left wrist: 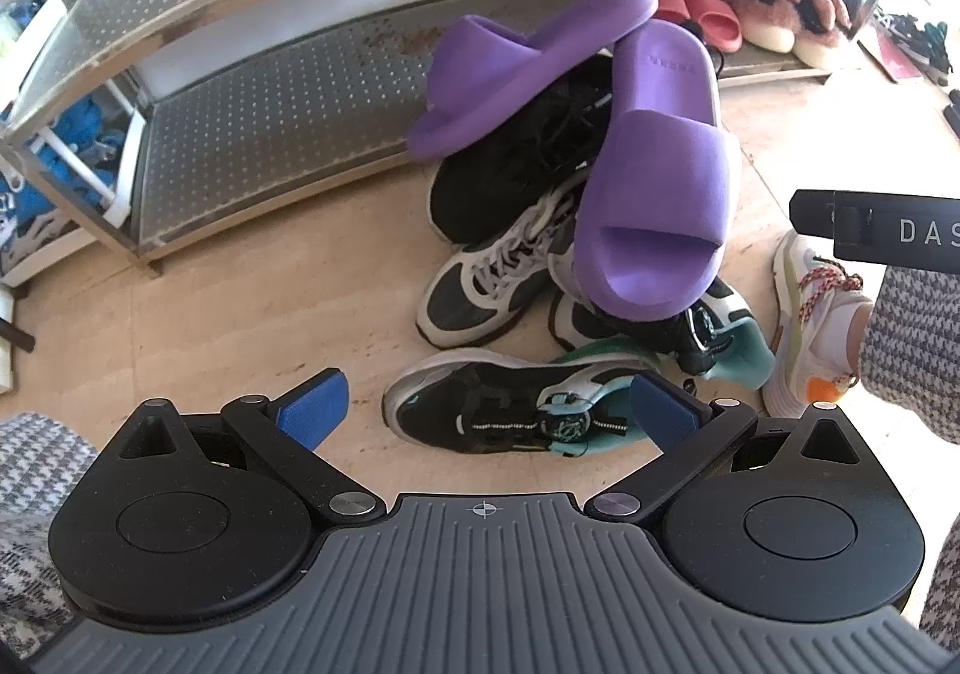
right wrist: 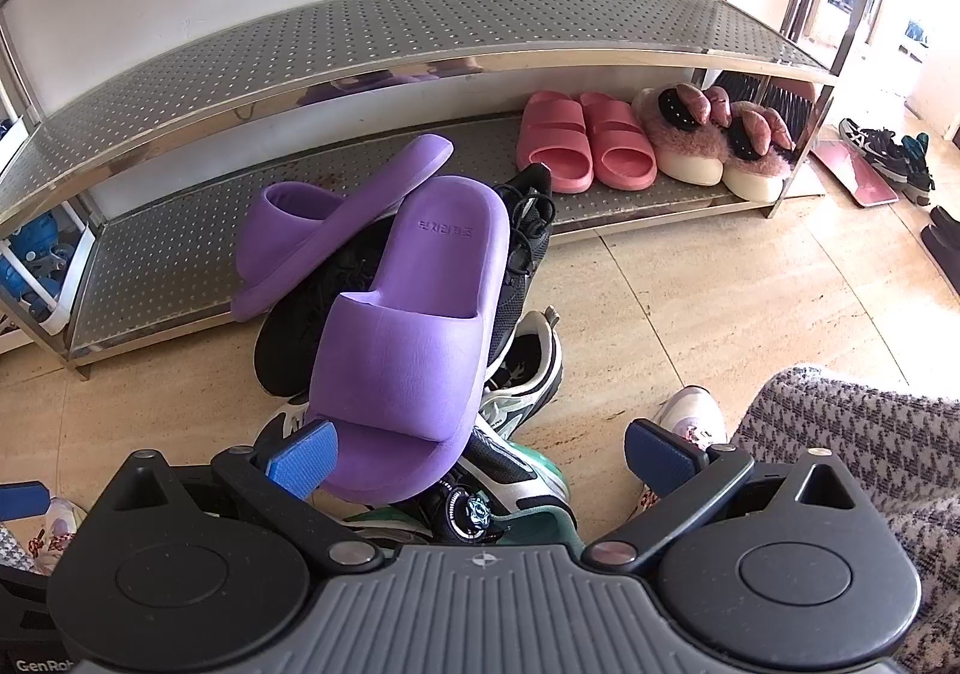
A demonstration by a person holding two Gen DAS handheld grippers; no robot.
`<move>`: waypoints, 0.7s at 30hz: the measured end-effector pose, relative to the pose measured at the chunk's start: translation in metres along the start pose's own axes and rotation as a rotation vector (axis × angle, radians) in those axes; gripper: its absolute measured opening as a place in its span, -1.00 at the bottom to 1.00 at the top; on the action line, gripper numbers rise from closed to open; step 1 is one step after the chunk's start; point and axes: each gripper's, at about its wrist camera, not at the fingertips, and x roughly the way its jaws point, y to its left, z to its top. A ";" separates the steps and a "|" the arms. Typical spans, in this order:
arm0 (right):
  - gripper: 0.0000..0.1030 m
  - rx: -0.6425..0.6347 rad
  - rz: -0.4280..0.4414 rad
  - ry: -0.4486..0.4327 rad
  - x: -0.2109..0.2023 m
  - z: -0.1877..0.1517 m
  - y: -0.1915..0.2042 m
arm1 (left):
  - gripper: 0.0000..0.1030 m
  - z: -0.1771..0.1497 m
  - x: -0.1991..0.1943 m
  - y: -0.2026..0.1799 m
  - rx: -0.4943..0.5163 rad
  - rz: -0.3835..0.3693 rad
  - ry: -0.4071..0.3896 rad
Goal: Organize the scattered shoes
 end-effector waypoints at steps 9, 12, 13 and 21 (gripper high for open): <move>0.99 -0.024 0.025 -0.011 0.004 0.000 0.005 | 0.99 0.026 -0.006 0.017 0.094 0.045 0.063; 0.99 -0.048 0.012 -0.024 0.004 0.000 0.010 | 0.99 0.037 -0.005 0.020 0.170 0.046 0.054; 0.99 -0.052 0.011 -0.018 0.004 0.001 0.012 | 0.99 0.040 -0.005 0.022 0.185 0.033 0.048; 0.88 -0.090 0.106 0.027 0.004 0.037 0.025 | 0.78 0.065 0.014 0.058 0.049 -0.041 0.074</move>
